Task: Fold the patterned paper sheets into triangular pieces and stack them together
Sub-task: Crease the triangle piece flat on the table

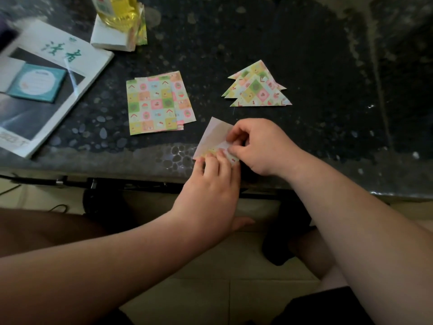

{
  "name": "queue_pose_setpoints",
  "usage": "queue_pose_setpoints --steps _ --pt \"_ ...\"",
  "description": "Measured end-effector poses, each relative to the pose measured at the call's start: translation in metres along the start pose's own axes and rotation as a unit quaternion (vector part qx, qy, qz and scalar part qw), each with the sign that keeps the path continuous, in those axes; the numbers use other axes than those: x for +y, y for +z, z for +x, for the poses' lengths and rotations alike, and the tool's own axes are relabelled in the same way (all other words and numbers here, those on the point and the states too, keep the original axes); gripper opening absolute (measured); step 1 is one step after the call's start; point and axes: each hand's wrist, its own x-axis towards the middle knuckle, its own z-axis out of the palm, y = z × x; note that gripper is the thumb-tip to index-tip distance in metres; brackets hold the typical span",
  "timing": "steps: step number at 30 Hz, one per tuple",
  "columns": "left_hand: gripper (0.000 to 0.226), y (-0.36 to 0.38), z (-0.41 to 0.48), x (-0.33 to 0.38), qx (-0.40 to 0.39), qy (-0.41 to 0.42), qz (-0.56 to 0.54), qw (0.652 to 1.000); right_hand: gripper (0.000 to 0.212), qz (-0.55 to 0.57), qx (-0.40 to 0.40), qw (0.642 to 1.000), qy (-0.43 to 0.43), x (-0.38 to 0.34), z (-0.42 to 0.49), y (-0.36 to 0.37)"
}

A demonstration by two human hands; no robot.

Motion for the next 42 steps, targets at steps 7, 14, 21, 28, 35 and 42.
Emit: queue_pose_setpoints --steps 7,14,21,28,35,42 --pt "0.121 0.001 -0.003 0.000 0.000 0.006 0.027 1.000 0.016 0.029 0.035 0.997 0.064 0.016 0.004 -0.026" --pt "0.122 -0.001 -0.004 0.002 -0.002 0.000 0.027 1.000 0.041 -0.007 0.025 1.000 0.016 0.018 -0.005 -0.020" --pt "0.121 0.002 -0.004 -0.004 0.004 0.019 0.029 0.999 0.061 -0.048 -0.010 0.999 0.004 0.015 -0.002 -0.017" --pt "0.115 0.008 -0.008 -0.003 0.004 -0.002 0.007 1.000 0.051 -0.034 0.015 0.999 -0.008 0.014 -0.005 -0.015" --pt "0.109 0.005 -0.010 -0.003 0.045 -0.024 -0.040 0.998 0.035 -0.145 0.006 0.985 -0.091 -0.004 -0.028 -0.008" --pt "0.108 0.006 -0.019 -0.009 0.072 -0.042 -0.076 0.994 0.069 -0.338 -0.050 0.939 -0.050 -0.017 -0.053 0.012"
